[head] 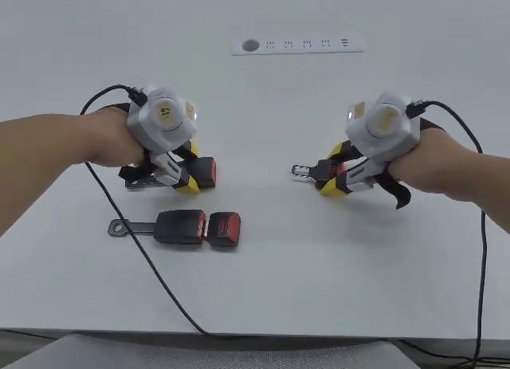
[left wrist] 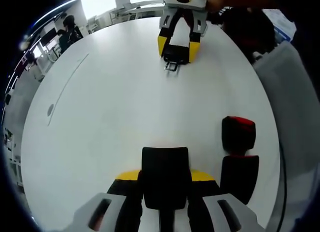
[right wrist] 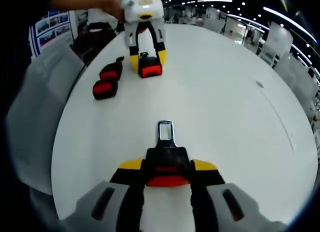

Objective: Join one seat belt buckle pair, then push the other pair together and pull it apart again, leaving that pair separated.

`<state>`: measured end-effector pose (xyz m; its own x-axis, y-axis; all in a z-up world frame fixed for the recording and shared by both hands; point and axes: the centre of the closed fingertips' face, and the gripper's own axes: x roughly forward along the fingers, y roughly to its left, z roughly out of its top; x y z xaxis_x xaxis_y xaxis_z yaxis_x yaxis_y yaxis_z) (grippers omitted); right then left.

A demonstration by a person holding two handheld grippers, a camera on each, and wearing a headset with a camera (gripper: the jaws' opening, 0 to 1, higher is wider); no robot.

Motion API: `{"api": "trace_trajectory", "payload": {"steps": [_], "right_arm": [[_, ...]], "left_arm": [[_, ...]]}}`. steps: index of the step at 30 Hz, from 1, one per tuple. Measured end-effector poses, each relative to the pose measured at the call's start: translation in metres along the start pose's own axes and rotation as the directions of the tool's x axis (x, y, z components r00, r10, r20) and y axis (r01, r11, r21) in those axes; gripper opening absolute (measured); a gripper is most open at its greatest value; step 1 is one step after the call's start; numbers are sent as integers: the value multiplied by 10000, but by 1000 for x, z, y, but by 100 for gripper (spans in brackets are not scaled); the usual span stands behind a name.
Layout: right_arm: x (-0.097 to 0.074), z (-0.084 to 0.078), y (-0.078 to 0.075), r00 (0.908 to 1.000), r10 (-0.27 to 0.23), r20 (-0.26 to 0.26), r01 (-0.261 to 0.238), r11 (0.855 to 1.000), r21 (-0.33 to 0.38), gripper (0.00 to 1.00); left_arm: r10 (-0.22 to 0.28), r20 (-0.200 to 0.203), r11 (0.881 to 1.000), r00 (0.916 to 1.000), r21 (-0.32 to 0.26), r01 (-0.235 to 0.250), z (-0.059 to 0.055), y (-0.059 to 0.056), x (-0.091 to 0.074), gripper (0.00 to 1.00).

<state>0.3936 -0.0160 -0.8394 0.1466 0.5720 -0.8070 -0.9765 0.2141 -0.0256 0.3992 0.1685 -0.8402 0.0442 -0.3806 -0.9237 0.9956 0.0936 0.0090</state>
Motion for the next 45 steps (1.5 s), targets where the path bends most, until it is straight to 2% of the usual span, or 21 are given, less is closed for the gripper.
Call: {"api": "trace_trajectory", "payload": {"steps": [13,23,25,28,33,36,39,45], "right_arm": [[30,45,15,9992,102,394,-91,9995,-300,35],[53,76,19,9995,211,235,-188,9957,-907,35],[59,83,22,9995,261,186,-237,9928,-1174,35],[66,91,21,9994,272,192,-247,9925,-1195,35],[70,98,24,9989,393,245,-362,9928,-1145,35],[69,98,22,9990,408,156,-378,9863,-1604,35],[70,98,21,9986,486,210,-447,9863,-1587,35],[70,99,21,9991,356,227,-310,9839,-1759,35]], "left_arm": [[-15,124,10000,9999,62,15,0,0,-1,35],[-57,69,9998,10000,196,56,0,-1,-1,34],[-79,11,9997,10000,246,79,1,-1,0,34],[-112,-107,9993,9999,353,115,2,-2,0,34],[-115,-197,9990,9997,418,123,2,-2,0,34],[-118,-182,9991,9998,402,126,2,-3,0,34],[-131,-210,9992,9997,382,138,2,-3,0,34],[-114,-360,9993,9993,355,127,2,-3,1,34]]}}
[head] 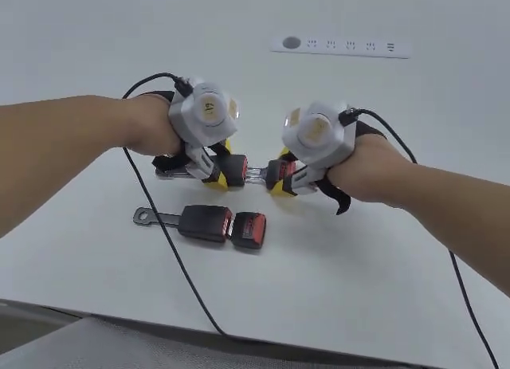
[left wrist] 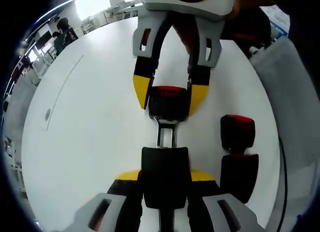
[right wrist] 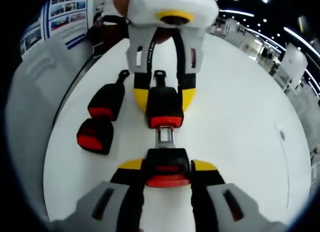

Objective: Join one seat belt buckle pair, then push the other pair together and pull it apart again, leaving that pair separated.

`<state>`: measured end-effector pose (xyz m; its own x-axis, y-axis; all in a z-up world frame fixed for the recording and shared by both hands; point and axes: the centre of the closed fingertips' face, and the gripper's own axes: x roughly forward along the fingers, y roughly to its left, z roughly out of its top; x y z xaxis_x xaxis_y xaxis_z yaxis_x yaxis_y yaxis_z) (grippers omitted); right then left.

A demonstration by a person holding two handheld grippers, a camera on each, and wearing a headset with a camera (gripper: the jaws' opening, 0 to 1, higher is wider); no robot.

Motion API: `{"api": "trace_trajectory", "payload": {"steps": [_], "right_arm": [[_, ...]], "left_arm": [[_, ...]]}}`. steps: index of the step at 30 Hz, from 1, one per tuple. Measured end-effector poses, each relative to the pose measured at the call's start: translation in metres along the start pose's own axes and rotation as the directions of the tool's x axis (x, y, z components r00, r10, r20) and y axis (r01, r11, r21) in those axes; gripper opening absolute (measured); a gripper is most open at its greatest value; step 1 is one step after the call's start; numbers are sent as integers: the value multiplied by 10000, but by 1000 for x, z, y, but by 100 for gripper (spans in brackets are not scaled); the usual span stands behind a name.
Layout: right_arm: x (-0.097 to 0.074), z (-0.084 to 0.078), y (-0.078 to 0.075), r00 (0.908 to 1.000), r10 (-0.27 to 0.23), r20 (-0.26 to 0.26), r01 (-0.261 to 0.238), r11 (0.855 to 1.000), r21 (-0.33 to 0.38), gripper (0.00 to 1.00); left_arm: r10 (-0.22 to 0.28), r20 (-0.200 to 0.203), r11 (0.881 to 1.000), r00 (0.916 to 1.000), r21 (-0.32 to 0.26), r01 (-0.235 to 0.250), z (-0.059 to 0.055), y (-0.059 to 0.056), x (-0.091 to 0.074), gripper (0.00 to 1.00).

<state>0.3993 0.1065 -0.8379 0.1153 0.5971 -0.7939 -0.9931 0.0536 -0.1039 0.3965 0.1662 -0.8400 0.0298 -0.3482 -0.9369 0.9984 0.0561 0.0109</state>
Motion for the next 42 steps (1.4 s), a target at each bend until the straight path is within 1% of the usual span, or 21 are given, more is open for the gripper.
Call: {"api": "trace_trajectory", "payload": {"steps": [4,6,7,10,12,15,17,22,24,26,27,29,31,35,42], "right_arm": [[5,8,2,9998,-32,171,35,9998,-189,35],[8,12,2,9997,-15,259,18,9999,-106,35],[6,10,1,9998,-34,190,36,9999,-96,35],[6,9,1,9988,33,481,-42,9998,186,34],[6,8,1,9981,3,614,-16,9998,222,34],[7,10,1,9976,10,692,-22,9999,171,33],[8,11,1,9976,9,690,-14,10000,72,33],[9,13,-2,9970,50,774,-58,9999,104,32],[11,16,-3,9969,33,785,-44,9999,138,32],[17,24,-1,9955,60,943,-87,9995,288,32],[19,27,-1,9971,-37,761,20,9998,220,32],[21,26,-5,9978,-12,667,1,9999,170,32],[19,24,-6,9972,33,742,-47,9998,194,32],[20,23,-5,9979,-24,644,8,9997,254,33],[20,21,-4,9979,-89,635,68,9994,333,33]], "left_arm": [[-27,-77,9999,10000,111,27,1,0,1,34],[-35,-136,9999,9999,164,37,1,0,0,34],[-33,-123,9999,9999,134,35,0,1,0,34],[-14,-97,9999,10000,149,15,0,1,0,34],[74,-92,9998,9999,194,-72,0,1,-1,33],[67,44,9998,10000,172,-68,0,1,-1,33],[51,66,9999,10000,147,-52,0,2,-1,33],[-6,148,9999,9999,147,4,-1,2,-1,33],[-31,195,9999,9998,130,28,-1,3,-1,33],[-50,175,9998,9998,193,47,-1,2,-1,33],[-53,134,9997,9999,254,50,-1,2,0,33],[-57,84,9996,9999,262,55,-1,2,0,33],[-50,55,9997,10000,255,48,-1,2,0,33],[7,54,9997,10000,230,-9,-1,1,0,33],[20,220,9997,9998,225,-25,-1,1,0,34]]}}
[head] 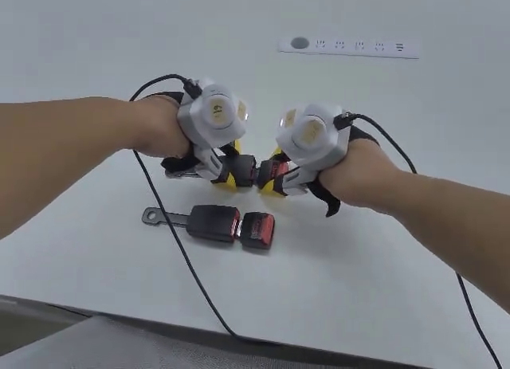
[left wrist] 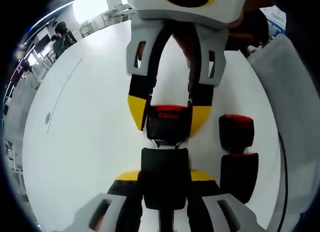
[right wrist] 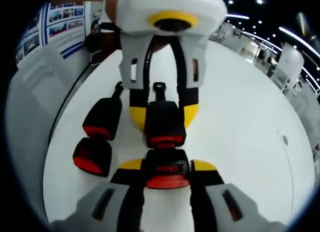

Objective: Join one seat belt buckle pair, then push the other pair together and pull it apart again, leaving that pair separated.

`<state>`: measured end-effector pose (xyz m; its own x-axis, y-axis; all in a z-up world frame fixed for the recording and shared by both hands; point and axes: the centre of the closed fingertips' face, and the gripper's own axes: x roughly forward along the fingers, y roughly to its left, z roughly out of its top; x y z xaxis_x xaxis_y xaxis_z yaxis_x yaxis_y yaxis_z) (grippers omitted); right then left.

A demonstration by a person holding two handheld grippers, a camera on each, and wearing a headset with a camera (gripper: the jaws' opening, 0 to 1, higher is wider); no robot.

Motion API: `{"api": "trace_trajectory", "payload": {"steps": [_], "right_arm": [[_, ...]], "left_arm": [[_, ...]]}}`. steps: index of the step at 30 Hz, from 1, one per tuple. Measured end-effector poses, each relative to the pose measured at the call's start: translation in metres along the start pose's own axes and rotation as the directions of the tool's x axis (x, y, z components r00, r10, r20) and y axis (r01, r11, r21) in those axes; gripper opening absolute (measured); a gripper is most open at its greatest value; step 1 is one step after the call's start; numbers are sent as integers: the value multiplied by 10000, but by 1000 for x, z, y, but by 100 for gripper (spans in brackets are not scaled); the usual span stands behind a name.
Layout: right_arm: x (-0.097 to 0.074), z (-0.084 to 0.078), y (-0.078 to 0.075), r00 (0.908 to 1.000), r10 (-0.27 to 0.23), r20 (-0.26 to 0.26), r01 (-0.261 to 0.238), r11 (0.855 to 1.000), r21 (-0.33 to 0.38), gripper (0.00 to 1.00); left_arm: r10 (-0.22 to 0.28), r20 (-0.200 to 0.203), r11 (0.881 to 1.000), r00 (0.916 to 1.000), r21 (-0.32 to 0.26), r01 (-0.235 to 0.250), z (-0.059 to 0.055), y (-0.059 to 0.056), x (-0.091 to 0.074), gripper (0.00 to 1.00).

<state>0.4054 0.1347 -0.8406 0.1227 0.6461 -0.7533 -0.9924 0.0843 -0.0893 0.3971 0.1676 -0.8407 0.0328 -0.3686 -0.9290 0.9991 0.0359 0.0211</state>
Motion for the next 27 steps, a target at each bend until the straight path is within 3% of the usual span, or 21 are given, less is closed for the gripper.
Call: {"api": "trace_trajectory", "payload": {"steps": [13,20,27], "right_arm": [[-22,-28,2,9998,-13,-209,13,10000,35,35],[-47,-54,7,9993,-250,-283,267,9978,608,35],[-82,-89,12,9963,-362,-776,433,9948,919,36]], "left_arm": [[-70,111,9999,9999,-102,71,0,0,1,34],[-19,92,9999,10000,-109,20,0,-1,0,34],[-16,161,10000,9999,-97,18,1,-1,0,35]]}}
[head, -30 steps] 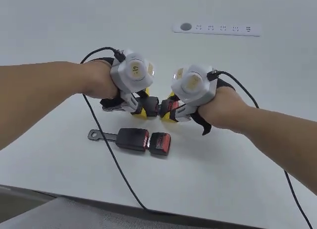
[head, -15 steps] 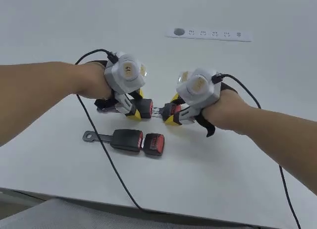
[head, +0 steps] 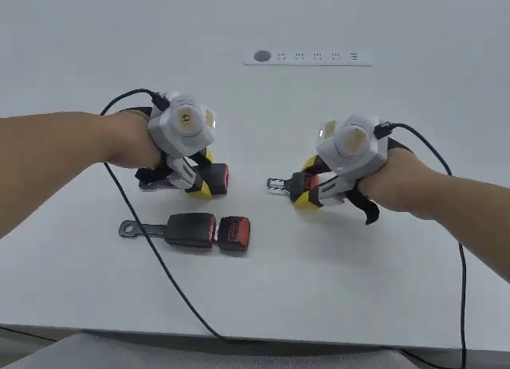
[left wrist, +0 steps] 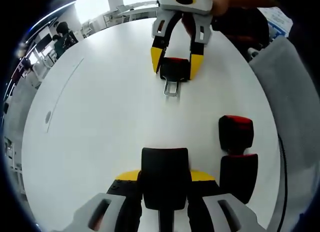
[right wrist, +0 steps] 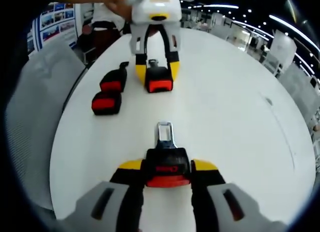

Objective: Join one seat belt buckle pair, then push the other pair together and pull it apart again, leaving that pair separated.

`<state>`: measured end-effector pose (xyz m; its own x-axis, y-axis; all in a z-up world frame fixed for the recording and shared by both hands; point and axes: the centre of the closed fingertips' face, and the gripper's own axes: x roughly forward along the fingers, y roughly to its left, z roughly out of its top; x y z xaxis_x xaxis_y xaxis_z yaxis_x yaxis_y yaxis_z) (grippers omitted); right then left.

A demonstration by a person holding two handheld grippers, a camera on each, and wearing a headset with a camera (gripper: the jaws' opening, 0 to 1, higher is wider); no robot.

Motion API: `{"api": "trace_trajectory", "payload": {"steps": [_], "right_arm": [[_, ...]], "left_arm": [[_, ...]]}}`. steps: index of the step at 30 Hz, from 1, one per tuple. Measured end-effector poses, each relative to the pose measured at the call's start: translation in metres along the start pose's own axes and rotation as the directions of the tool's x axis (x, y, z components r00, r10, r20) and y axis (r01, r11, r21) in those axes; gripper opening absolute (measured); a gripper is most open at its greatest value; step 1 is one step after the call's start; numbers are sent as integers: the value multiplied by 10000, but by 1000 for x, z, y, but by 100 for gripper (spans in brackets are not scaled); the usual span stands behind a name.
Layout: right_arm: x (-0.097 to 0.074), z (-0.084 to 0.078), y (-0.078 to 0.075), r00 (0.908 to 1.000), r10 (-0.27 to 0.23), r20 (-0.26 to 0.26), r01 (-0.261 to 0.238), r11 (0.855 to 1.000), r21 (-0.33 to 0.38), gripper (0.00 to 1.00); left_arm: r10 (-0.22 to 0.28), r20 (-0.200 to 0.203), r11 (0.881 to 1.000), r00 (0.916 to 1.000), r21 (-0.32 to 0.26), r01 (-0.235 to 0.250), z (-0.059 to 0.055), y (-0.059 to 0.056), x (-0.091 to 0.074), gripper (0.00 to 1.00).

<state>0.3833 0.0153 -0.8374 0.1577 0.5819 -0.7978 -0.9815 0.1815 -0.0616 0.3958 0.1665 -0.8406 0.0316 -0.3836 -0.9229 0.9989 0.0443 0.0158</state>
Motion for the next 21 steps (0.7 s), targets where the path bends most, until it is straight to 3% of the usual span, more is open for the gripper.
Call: {"api": "trace_trajectory", "payload": {"steps": [10,15,21], "right_arm": [[-36,-48,-4,9982,-193,-568,189,9998,-68,36],[-48,-64,-7,9956,-241,-902,237,9997,-54,36],[-52,-70,-9,9954,-274,-921,287,9995,128,37]], "left_arm": [[21,-83,9999,10000,-133,-22,1,0,0,35],[91,-226,9998,9997,-183,-95,1,0,-1,35],[158,-476,9994,9987,-293,-172,1,2,0,35]]}}
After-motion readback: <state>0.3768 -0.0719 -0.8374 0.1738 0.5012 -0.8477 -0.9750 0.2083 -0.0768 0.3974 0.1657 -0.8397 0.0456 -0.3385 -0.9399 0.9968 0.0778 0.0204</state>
